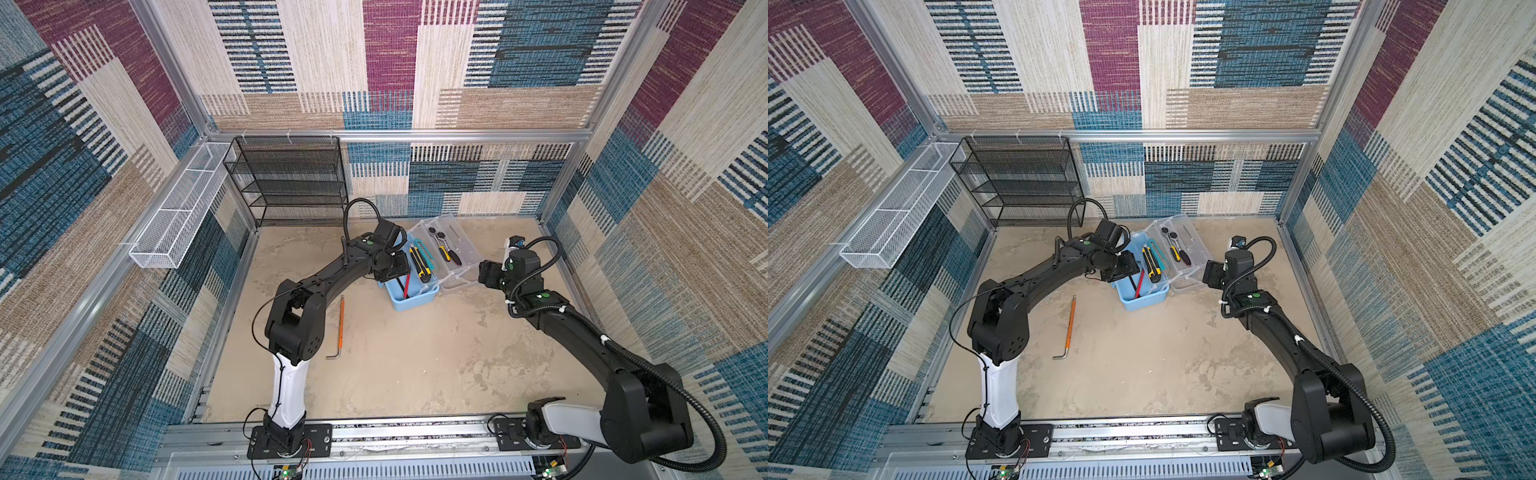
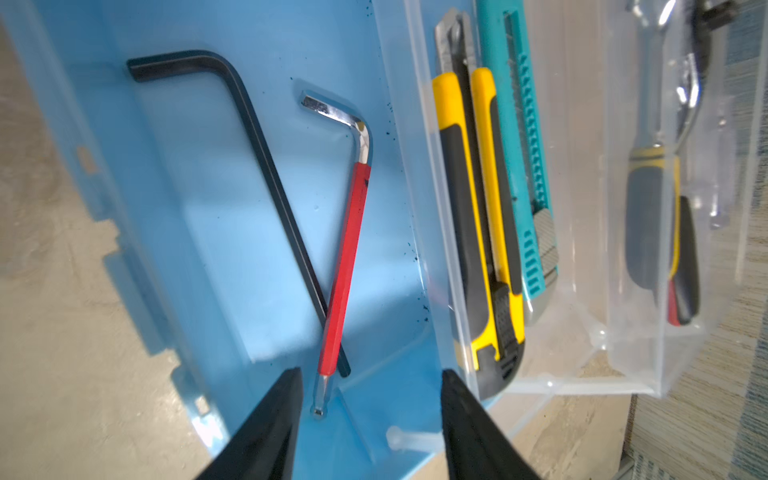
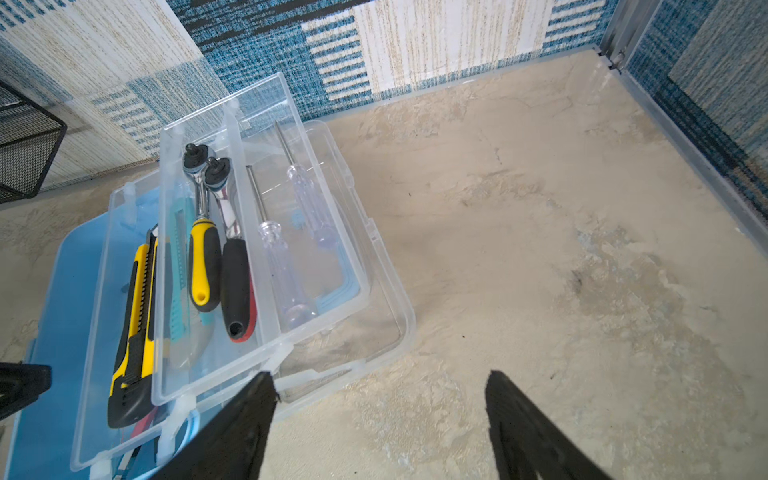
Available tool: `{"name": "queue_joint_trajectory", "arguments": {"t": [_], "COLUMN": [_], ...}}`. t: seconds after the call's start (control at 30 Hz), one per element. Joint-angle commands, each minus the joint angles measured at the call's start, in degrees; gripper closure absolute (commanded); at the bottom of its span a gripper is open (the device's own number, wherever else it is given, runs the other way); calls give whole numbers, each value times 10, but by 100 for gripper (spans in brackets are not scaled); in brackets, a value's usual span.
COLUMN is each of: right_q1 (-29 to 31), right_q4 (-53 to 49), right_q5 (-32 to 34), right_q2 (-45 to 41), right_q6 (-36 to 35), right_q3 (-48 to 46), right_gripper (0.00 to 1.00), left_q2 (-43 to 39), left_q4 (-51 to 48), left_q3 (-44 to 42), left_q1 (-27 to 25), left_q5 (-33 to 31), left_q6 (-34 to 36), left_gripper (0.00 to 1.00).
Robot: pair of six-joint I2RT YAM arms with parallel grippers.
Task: Pack the tool kit
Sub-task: 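Move the left gripper down to the orange hex key and close on it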
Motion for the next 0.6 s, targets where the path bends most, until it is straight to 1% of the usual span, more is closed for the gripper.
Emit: {"name": "queue_joint_trajectory", "arguments": {"t": [0.0, 0.1, 0.33, 0.47, 0.57], "right_q1": [-2, -3, -11, -15, -16], "right_q4": [23, 26, 31, 34, 36], "right_q5": [-10, -10, -9, -11, -15], "right_q2": [-3, 0, 1, 6, 7], "right_q6": [-2, -4, -12, -12, -11], "right_q3": [-4, -4, 0, -1, -2], "right_gripper": [18, 18, 17, 17, 17], "left_q2": [-34, -66, -157, -207, -232], "left_q4": [12, 13, -6, 0, 6], "left_q3": [-28, -68, -182, -270, -326], "left_q1": [1, 2, 10, 32, 52], "left_q5": [-35, -72, -168, -175, -171], "left_q6": [13, 22, 46, 45, 40], "left_gripper": [34, 25, 10, 9, 12]}}
